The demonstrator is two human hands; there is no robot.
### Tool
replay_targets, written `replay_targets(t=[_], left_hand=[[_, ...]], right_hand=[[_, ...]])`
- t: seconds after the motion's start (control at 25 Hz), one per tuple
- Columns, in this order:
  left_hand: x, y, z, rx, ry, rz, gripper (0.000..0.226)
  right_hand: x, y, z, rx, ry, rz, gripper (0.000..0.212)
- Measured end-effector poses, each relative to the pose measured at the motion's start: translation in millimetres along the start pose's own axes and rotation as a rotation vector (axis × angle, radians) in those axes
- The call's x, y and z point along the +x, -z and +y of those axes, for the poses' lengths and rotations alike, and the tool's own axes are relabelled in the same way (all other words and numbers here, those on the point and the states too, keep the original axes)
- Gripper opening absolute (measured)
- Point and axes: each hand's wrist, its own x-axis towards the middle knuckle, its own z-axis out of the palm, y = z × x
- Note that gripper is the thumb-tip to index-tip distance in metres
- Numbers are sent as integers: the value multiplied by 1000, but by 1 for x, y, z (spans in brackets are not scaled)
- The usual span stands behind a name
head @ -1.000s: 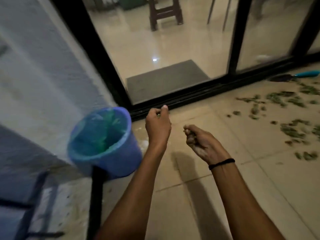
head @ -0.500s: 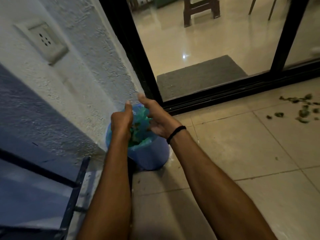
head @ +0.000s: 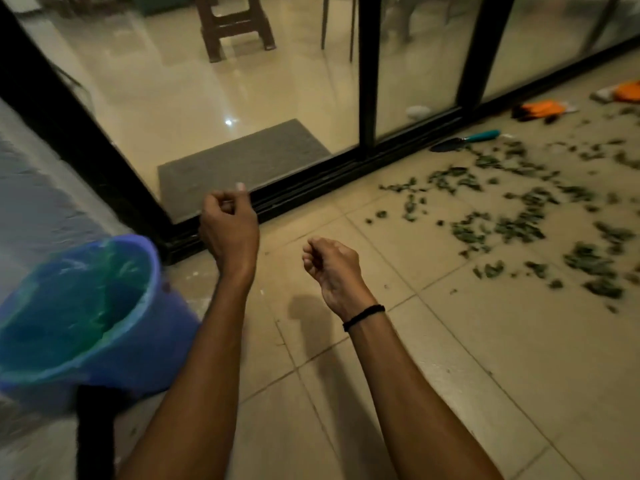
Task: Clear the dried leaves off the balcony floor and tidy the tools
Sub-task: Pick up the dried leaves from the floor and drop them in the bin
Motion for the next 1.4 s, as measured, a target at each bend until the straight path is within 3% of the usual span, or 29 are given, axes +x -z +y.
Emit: replay_targets(t=[0.16,0.28,0.4,0.52,0.64,0.8,0.88,1.0,1.12,1.24,1.4], left_hand=[[-66,-77,-17,39,15,-353,24],[-109,-124,-31,97,4,-594,24],[-141,-166,-48,145,-11,-748,27],[-175,-205,-54,132,-65,-858,25],[-210,-242,-50,111,-195,-937,26],[-244,-296,-44,123,-320,-990,39],[-253,-320,-36,153,-379,-1014,51],[-254,-353,-31,321,-513,-1046,64],[-255,-371,-42,443,-598,-991,51],[-264,-366,-56,299,-566,-900,24],[-268,-350,-58,46,-374,-892,16]], right_hand=[[19,93,-20,-86,147,292,8],[30,162,-35,-442,268,559,14],[37,224,-51,-728,305,828,27],[50,273,-69,-877,318,970,45],[73,305,-81,-1070,352,905,56],[87,318,-84,-1276,391,761,12],[78,326,-86,-1242,433,799,5],[62,344,-102,-1104,479,954,16],[71,370,-123,-1178,441,1068,24],[89,381,-126,-1413,310,1127,34],[96,386,-111,-1381,503,1010,3]])
